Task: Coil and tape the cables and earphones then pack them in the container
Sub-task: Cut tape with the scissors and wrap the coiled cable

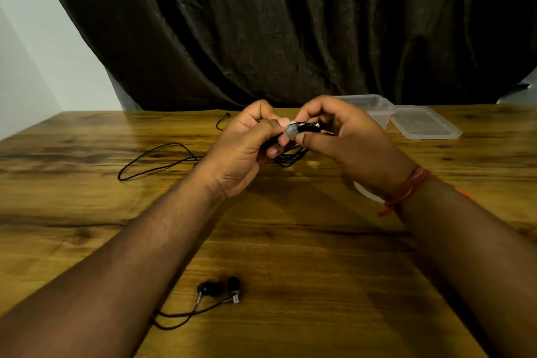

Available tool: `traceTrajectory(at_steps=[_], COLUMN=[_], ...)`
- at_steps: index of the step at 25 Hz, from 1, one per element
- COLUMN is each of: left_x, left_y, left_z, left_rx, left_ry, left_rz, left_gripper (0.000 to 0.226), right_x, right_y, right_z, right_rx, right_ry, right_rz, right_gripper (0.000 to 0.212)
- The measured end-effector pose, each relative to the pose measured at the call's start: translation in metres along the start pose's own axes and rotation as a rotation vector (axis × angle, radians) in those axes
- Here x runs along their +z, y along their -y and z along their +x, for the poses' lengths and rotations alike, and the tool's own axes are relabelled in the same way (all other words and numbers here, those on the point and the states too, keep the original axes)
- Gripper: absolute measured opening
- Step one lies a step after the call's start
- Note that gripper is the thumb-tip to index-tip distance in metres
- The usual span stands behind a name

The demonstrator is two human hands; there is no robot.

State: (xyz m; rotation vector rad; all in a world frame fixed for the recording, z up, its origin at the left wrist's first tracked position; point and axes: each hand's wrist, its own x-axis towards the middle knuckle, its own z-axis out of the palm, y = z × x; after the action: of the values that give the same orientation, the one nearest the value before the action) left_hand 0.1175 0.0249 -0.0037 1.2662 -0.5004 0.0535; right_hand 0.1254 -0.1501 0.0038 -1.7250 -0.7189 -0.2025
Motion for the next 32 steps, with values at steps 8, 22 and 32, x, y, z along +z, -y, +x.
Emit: traceTrajectory(at_steps=[8, 22, 32], left_x=[-0.0005, 0.0007, -0.0015], left_y=[-0.0028, 0.0013, 0.0042], left_z=[0.0002, 0.0020, 0.0048], left_rx=[0.042, 0.077, 0.034], left_ry=[0.024, 0.063, 0.031], left_rz=[0.166, 0.378, 0.396], left_gripper=[0.020, 0.019, 0.020], right_x=[-0.0034, -0.0048, -0.0072], right_y=[-0.0012, -0.0020, -0.0029], right_z=[0.0008, 0.0019, 0.0020], right_rx=[-0.022, 0.000, 0.054], right_ry=[0.129, 0.053, 0.102], right_rz=[0.339, 0.125, 0.053], right_gripper=[0.023, 0.009, 0.028])
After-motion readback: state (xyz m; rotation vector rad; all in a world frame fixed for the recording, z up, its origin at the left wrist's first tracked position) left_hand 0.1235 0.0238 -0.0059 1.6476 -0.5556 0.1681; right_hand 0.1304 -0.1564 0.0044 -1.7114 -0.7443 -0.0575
